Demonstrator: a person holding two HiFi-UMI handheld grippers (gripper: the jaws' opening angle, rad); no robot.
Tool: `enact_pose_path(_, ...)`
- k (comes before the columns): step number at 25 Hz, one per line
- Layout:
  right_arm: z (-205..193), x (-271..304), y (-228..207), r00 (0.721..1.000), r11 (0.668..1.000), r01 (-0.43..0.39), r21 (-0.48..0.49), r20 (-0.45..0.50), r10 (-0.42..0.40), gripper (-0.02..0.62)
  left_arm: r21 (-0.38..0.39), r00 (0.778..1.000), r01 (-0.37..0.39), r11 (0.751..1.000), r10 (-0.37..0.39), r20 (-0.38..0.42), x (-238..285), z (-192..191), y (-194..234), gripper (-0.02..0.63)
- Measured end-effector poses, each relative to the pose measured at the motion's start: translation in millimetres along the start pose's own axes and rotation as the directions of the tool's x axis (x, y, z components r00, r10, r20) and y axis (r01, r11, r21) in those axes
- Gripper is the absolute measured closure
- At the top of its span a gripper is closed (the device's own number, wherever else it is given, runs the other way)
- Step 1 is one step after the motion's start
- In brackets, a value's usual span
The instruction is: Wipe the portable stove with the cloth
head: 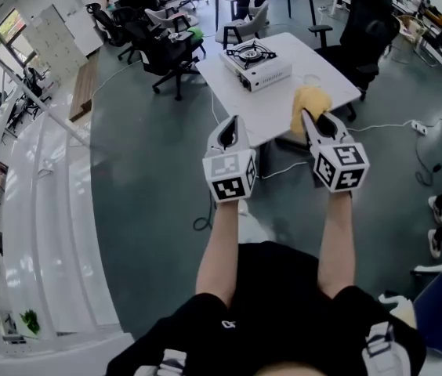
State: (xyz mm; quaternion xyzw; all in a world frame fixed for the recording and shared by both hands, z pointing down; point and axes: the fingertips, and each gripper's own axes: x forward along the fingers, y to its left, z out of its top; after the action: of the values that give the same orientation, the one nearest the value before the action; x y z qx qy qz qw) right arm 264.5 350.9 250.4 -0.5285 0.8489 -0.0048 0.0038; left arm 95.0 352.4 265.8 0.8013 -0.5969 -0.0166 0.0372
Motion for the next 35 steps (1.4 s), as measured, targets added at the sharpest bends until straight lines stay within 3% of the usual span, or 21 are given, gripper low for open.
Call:
enact_pose_path(6, 35, 30, -18, 0.998, 0.999, 0.020, -0.036, 0.057, -0.018, 0.557, 0.016, 0.997, 0.020, 1.000, -0.021, 0.072, 34, 33, 19, 0.612)
enact_pose_path(12, 10, 88, -35, 0.999, 1.000, 0.019, -0.017, 0.036, -0.019, 0.557, -0.018, 0.998, 0.013, 1.000, -0.012, 0.055, 92, 16, 53, 0.612)
enact_pose_path(20, -47, 202, -60, 0.999, 0.997, 0.036, 0.069, -0.044, -0.033, 0.557, -0.029, 0.996, 0.044, 0.999, -0.046, -0.070, 200, -29, 101, 0.612)
enact_pose_path(28, -129, 316, -109, 0.975, 0.983, 0.120, 0.140, -0.205, -0.090, 0.557, -0.058, 0.967, 0.106, 0.993, -0.116, -0.228, 336, -94, 142, 0.612)
enact_pose_path(35, -161, 393, -121, 0.948, 0.983, 0.151, 0.107, -0.296, -0.114, 0.557, -0.208, 0.946, 0.051, 0.977, -0.114, -0.303, 414, -136, 206, 0.612)
